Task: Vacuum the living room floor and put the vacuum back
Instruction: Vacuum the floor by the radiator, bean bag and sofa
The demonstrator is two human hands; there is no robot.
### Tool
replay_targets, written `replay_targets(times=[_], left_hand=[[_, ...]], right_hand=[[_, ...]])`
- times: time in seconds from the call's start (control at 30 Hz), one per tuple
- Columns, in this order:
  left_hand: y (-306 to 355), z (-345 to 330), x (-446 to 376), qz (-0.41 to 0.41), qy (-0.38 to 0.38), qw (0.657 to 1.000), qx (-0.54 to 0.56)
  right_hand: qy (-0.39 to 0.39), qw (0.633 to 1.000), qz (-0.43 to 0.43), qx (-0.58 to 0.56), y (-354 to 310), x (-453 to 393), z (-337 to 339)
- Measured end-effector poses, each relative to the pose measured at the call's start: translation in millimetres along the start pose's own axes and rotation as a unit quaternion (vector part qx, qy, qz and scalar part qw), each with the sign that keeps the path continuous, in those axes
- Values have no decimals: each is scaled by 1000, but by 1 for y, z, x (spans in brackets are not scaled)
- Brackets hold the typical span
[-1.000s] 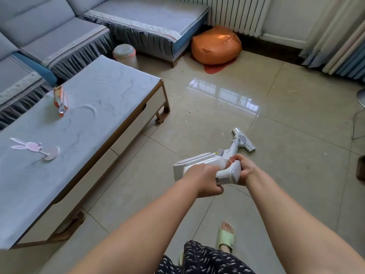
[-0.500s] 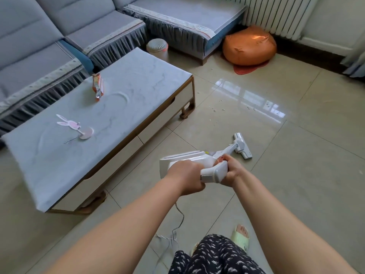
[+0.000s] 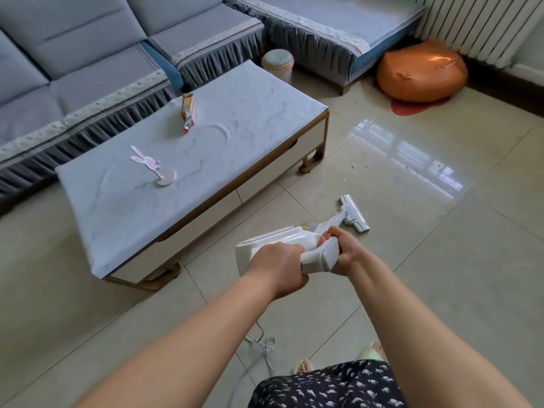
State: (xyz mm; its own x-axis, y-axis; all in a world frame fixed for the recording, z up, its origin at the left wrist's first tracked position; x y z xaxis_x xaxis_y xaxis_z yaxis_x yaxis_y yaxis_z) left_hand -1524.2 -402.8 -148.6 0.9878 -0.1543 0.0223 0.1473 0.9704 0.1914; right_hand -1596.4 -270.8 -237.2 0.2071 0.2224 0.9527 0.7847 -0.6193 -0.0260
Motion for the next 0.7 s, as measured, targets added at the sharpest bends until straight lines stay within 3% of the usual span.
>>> replay_targets(times=[0.37,0.7], left_hand=[[23,-1,-48,-26,-6,1000,-10],[80,-29,-78,-28,-33,999,10]], right_hand=[[0,999,28,-24,-49,3,3],[-4,999,16,-33,-108,-14,46]])
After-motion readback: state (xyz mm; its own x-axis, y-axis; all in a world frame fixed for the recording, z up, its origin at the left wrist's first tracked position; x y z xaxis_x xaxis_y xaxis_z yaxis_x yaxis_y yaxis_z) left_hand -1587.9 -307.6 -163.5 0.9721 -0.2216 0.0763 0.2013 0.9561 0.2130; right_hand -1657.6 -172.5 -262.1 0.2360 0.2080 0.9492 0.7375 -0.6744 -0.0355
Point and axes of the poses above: each hand's wrist, its own x-axis away from the middle knuckle, its own z-axis out of the back of the hand, y = z × x, the point moved 2 cm from there along -x, towards the middle knuckle, and after that the axes turned 14 degrees about y, right-handed, at the moved point
